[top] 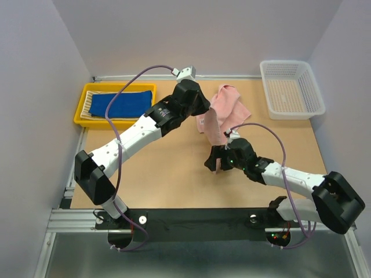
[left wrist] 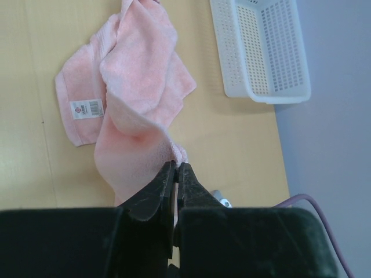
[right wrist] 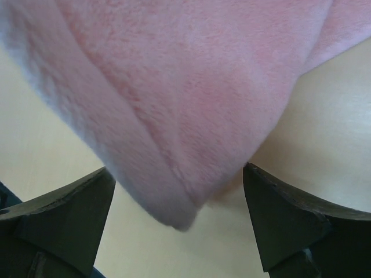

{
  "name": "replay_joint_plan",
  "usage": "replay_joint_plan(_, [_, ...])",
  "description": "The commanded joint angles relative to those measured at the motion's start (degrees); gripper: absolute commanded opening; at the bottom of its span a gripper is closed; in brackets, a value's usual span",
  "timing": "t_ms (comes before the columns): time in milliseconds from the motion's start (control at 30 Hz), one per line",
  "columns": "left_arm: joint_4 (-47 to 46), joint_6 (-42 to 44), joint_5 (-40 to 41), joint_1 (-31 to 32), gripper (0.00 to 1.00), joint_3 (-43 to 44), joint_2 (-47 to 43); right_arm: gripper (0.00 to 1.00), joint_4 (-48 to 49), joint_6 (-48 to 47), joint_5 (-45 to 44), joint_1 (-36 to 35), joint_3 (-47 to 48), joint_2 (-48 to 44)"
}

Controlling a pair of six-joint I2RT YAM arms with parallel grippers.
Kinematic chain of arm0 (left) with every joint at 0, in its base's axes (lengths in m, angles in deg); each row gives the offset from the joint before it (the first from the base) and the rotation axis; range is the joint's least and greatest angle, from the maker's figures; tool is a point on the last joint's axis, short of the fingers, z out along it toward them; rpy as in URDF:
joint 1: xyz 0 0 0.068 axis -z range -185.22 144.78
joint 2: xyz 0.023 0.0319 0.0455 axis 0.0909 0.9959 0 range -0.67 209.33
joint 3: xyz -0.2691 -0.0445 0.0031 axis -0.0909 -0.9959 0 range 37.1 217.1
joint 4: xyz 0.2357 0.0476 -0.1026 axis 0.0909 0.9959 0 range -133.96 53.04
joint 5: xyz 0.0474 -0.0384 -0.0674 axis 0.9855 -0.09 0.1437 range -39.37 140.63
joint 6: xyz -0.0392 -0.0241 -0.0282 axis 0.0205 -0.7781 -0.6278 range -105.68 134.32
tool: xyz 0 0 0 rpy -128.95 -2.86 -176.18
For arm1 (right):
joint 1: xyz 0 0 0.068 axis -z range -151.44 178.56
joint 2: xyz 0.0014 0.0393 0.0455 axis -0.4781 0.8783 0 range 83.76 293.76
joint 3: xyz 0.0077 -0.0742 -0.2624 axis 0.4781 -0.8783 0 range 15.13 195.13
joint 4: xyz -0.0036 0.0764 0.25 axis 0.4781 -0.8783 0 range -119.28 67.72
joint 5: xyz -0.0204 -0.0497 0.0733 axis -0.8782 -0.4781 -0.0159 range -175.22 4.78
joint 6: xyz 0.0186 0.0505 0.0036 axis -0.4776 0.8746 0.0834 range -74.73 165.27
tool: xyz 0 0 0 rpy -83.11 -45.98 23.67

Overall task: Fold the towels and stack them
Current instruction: Flatten out the crumpled towel

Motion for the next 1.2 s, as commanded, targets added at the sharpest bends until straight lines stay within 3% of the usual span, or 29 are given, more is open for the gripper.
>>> replay_joint_plan(0, [-0.8, 0.5, 2.0, 0.3, 0.0, 3.8, -1.1, 0.93, 2.9, 3.0, -8.5, -3.1, 3.3, 4.4])
replay_joint_plan(233, [1.5, 3.3, 6.3, -0.1, 0.0, 6.2, -1.4, 0.76, 2.6, 5.2, -11.5, -5.2, 2.6, 7.4])
replay_joint_plan(367, [1.7, 4.5, 7.1, -1.1, 0.0, 7.1, -1.9, 0.46, 2.0, 5.6, -12.9, -5.2, 2.9, 7.9])
replay_joint_plan(600, [2.6, 5.6, 7.8, -3.4, 0.0, 6.0, -3.2, 0.03, 1.3, 4.6, -14.3, -5.2, 2.5, 4.8])
replay_joint_plan(867, [2.5, 8.6, 6.4, -12.7, 0.0, 2.5, -7.6, 0.0, -14.8, -7.7, -24.7, -5.2, 13.2, -2.4])
replay_joint_plan(967, [1.6, 12.5, 6.7, -15.0, 0.0, 5.9, -10.1, 0.0, -21.1, -19.1, -33.0, -4.7, 23.2, -3.0])
replay_joint_plan(1167, [-0.8, 21.1, 6.9, -16.6, 0.0, 18.4, -12.1, 0.01, -23.2, -36.8, -42.2, 0.4, 53.2, 2.8])
